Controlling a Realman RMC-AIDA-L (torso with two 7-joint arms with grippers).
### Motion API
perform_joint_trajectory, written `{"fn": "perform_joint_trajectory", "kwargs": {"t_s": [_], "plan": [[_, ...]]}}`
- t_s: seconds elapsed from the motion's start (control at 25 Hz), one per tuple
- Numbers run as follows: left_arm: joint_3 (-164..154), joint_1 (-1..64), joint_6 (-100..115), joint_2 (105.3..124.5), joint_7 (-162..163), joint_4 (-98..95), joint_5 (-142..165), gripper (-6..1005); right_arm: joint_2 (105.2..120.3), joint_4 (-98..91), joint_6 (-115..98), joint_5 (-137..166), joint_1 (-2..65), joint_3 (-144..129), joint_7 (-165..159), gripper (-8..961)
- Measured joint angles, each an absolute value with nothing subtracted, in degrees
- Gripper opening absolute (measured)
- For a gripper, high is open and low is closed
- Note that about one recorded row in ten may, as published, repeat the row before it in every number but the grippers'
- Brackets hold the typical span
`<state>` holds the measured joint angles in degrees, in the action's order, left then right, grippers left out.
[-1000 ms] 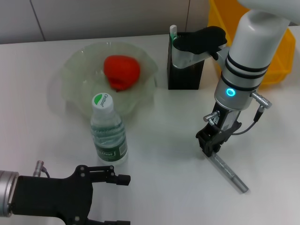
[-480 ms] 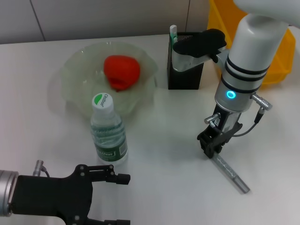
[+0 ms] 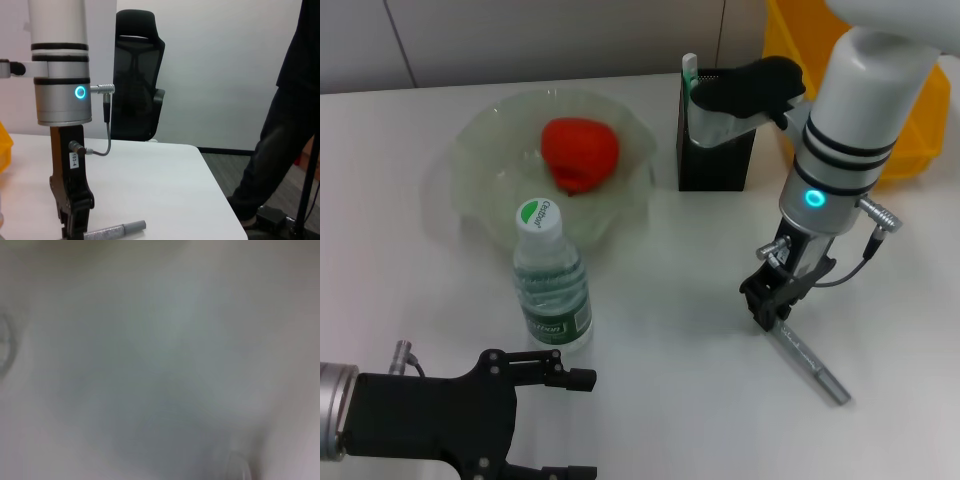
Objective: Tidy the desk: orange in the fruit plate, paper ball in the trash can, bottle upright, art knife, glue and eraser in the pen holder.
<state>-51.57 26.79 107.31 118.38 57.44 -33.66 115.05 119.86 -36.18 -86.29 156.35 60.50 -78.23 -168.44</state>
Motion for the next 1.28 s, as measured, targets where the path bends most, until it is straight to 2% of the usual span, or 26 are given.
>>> {"fn": "perform_joint_trajectory", "kwargs": {"t_s": [0.36, 0.68, 0.92, 1.28], "plan": [[-50.9, 26.7, 107.4, 118.38, 57.8, -33.6, 114.9, 815, 119.01, -65.1, -96.4, 156.5, 51.5, -75.5, -168.0, 145], [-46.9, 26.6, 108.3, 118.41, 59.5, -33.1, 114.8, 815, 118.42, -85.2, -97.2, 156.5, 48.3, -65.0, -161.1, 142], [-46.3, 26.9, 107.7, 118.34, 60.1, -32.3, 114.5, 815, 118.76, -88.6, -87.7, 155.6, 47.1, -63.4, -155.7, 141], [-45.6, 27.0, 107.4, 118.42, 61.0, -32.0, 114.1, 815, 118.96, -80.2, -72.3, 150.1, 45.8, -64.2, -147.5, 139]]}}
